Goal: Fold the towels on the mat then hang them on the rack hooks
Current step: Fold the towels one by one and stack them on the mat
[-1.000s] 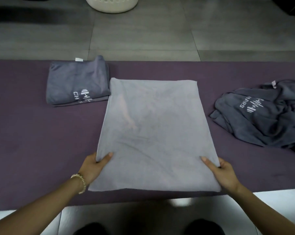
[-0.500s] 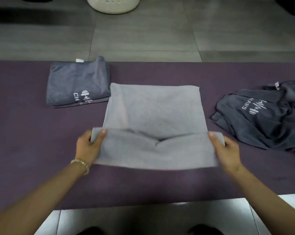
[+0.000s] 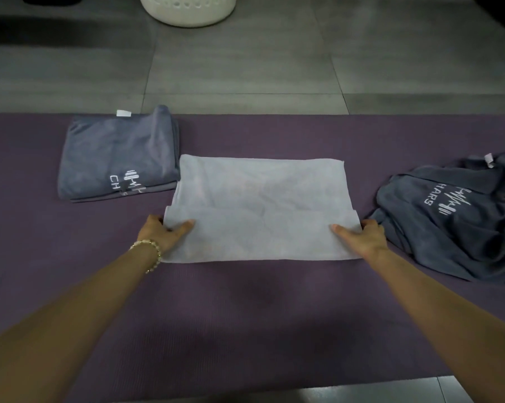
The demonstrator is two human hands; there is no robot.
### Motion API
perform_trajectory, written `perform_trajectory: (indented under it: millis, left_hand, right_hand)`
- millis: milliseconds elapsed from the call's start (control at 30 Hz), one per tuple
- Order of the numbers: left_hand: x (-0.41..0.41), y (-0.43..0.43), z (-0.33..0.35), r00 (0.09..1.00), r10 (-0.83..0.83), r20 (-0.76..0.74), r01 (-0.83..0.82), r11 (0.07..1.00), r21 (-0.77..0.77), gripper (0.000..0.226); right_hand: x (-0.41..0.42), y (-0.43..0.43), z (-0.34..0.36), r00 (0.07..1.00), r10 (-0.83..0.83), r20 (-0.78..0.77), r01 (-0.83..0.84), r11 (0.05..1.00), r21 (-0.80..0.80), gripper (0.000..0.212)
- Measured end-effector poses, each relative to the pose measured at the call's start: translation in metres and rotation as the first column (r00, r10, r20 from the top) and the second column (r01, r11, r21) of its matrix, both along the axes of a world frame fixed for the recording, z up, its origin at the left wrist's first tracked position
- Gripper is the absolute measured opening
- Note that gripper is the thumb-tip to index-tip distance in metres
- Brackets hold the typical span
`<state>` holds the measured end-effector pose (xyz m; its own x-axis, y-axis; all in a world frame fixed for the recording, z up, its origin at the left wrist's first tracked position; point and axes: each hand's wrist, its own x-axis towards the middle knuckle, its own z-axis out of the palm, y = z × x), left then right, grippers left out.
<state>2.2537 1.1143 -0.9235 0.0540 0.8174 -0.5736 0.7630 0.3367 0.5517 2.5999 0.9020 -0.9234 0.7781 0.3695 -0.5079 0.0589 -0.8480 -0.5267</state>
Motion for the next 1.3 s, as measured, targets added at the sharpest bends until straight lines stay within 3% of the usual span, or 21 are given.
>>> perform_trajectory:
  millis: [67,133,233,367,467,567,667,733,767,800,867,933,967,1100,1167,1233,1300]
  left_hand:
    - [0.006,0.008,0.002,0.995,0.083,0.058,-0.078,0.993,-0.087,0.083]
    - [0.012,0.012,0.009,0.988,0.110,0.107,-0.093,0.984,-0.150,0.073]
    - [0.016,0.009,0.017,0.986,0.016,0.166,-0.005,0.998,-0.068,0.051]
    - [-0.002,-0.012,0.032,0.969,-0.050,0.243,0.018,0.991,0.134,0.028]
    - [-0.029,-0.034,0.035,0.957,-0.072,0.280,0.036,0.991,0.130,0.023]
    - [-0.057,-0.060,0.022,0.955,-0.107,0.277,0.103,0.994,0.028,0.022]
    - [-0.069,-0.077,0.009,0.981,-0.059,0.184,0.066,0.997,-0.033,0.030]
    - [-0.070,-0.084,0.007,0.997,-0.048,0.058,0.044,0.996,0.073,0.040]
    - [-0.069,-0.089,0.008,0.996,-0.087,-0.026,0.091,0.975,0.201,0.044]
    - [-0.068,-0.093,0.009,0.981,-0.166,-0.101,0.192,0.917,0.351,0.048]
    - [-0.062,-0.097,0.011,0.887,-0.396,-0.238,0.460,0.702,0.544,0.056]
    - [-0.049,-0.090,0.009,0.747,-0.595,-0.297,0.653,0.572,0.496,0.066]
    - [-0.039,-0.082,0.009,0.717,-0.635,-0.286,0.687,0.579,0.438,0.072]
    - [-0.004,-0.036,-0.003,0.752,-0.608,-0.254,0.659,0.685,0.311,0.080]
    - [0.003,-0.013,-0.007,0.730,-0.614,-0.300,0.682,0.677,0.276,0.071]
    - [0.006,0.001,-0.007,0.724,-0.603,-0.336,0.687,0.675,0.268,0.059]
    - [0.008,0.011,-0.004,0.763,-0.559,-0.325,0.644,0.698,0.312,0.054]
  right_hand:
    - [0.001,0.008,0.001,0.998,-0.027,-0.052,0.028,0.999,0.030,0.086]
    - [0.000,0.013,0.002,0.989,-0.071,-0.128,0.081,0.994,0.072,0.070]
    - [-0.012,0.017,0.015,0.998,-0.001,-0.070,0.006,0.997,0.076,0.048]
    - [-0.024,-0.006,0.030,0.997,0.072,-0.022,-0.064,0.966,0.251,0.035]
    - [-0.038,-0.046,0.036,0.997,0.041,-0.069,-0.017,0.946,0.325,0.027]
    - [-0.055,-0.088,0.026,0.992,0.044,-0.117,-0.007,0.955,0.298,0.018]
    - [-0.071,-0.112,0.011,0.993,0.014,-0.115,0.013,0.972,0.235,0.030]
    - [-0.078,-0.117,0.007,0.999,-0.022,-0.046,0.032,0.971,0.237,0.059]
    - [-0.080,-0.117,0.008,0.999,-0.035,0.013,0.031,0.968,0.250,0.071]
    - [-0.083,-0.117,0.007,0.995,-0.017,0.096,-0.008,0.967,0.256,0.074]
    - [-0.089,-0.110,0.009,0.939,0.139,0.316,-0.212,0.955,0.208,0.061]
    - [-0.091,-0.092,0.009,0.826,0.365,0.429,-0.453,0.883,0.120,0.055]
    - [-0.089,-0.079,0.009,0.805,0.430,0.409,-0.508,0.855,0.101,0.055]
    - [-0.060,-0.019,0.003,0.802,0.520,0.292,-0.551,0.834,0.026,0.056]
    - [-0.043,0.006,-0.001,0.762,0.569,0.309,-0.586,0.809,-0.046,0.057]
    - [-0.032,0.023,-0.001,0.781,0.537,0.318,-0.543,0.836,-0.078,0.045]
    - [-0.023,0.033,-0.002,0.788,0.511,0.343,-0.504,0.856,-0.117,0.036]
